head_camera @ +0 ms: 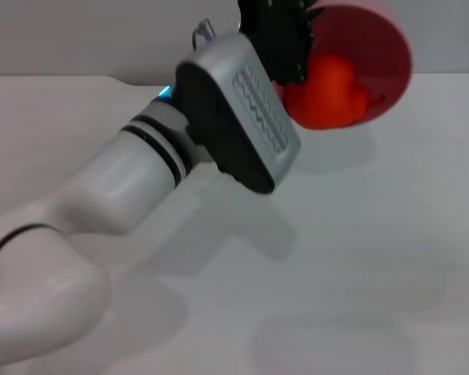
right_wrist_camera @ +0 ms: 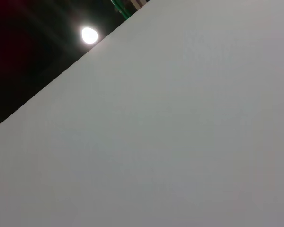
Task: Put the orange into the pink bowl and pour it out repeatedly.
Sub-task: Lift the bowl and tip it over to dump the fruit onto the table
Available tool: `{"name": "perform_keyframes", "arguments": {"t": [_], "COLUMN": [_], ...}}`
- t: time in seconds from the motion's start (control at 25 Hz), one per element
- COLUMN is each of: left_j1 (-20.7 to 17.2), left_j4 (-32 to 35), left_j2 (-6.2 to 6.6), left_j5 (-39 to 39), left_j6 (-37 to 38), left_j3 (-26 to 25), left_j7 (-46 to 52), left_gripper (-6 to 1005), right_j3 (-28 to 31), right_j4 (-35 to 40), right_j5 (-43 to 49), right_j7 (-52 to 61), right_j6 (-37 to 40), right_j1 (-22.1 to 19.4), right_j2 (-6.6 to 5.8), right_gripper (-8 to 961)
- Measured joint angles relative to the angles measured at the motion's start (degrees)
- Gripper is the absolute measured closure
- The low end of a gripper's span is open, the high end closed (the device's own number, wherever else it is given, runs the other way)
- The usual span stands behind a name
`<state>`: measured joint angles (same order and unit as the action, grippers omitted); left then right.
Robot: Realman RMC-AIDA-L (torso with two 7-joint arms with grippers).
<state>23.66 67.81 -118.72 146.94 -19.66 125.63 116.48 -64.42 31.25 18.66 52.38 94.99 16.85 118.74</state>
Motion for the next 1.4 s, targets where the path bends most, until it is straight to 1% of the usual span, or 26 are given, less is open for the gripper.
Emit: {"name": "perform_keyframes", "arguments": {"t": [0.12, 0.4, 0.52, 0.6, 0.64, 0.76, 0.84, 1.24, 1.4], "left_j1": [-0.2, -0.2, -0.3, -0.3, -0.5, -0.8, -1.6, -3.0, -3.1], "left_j4": [-1.1, -1.6, -2.4, -2.4, -3.5, -3.7, -3.8, -3.8, -3.8], "left_j2": [-0.08, -0.10, -0.10, -0.10, -0.10, -0.10, -0.10, -0.09, -0.09], "left_j5": [-0.1, -0.2, -0.2, -0.2, -0.2, -0.3, -0.4, -0.5, -0.7], "left_j6": [-4.0, -5.5, -8.0, -8.0, -11.8, -13.5, -16.5, -21.0, -21.2], "left_j3": [1.5, 2.3, 3.1, 3.1, 4.2, 4.3, 4.5, 4.6, 4.6], "left_j7": [-2.4, -3.3, -4.0, -4.0, -5.9, -6.2, -6.3, -7.2, -7.2], "left_gripper": [958, 957, 957, 957, 958, 958, 958, 958, 958], "right_j3": [-0.1, -0.2, -0.2, -0.2, -0.2, -0.2, -0.2, -0.4, -0.4], "right_j4": [-0.1, -0.1, -0.1, -0.1, -0.1, -0.1, -0.1, -0.1, -0.1], "right_j5": [0.0, 0.1, 0.2, 0.3, 0.3, 0.3, 0.3, 0.4, 0.5], "right_j7": [0.0, 0.6, 0.7, 0.8, 1.0, 1.4, 1.5, 1.5, 1.6], "right_j6": [0.0, 0.1, 0.1, 0.1, 0.2, 0.2, 0.2, 0.7, 0.9], "right_j1": [0.2, 0.6, 0.8, 0.8, 0.9, 1.0, 1.1, 1.6, 1.7], "right_j2": [0.00, 0.00, 0.00, 0.00, -0.01, 0.00, -0.01, -0.04, -0.06], "right_gripper": [370, 371, 371, 371, 371, 371, 371, 372, 372]}}
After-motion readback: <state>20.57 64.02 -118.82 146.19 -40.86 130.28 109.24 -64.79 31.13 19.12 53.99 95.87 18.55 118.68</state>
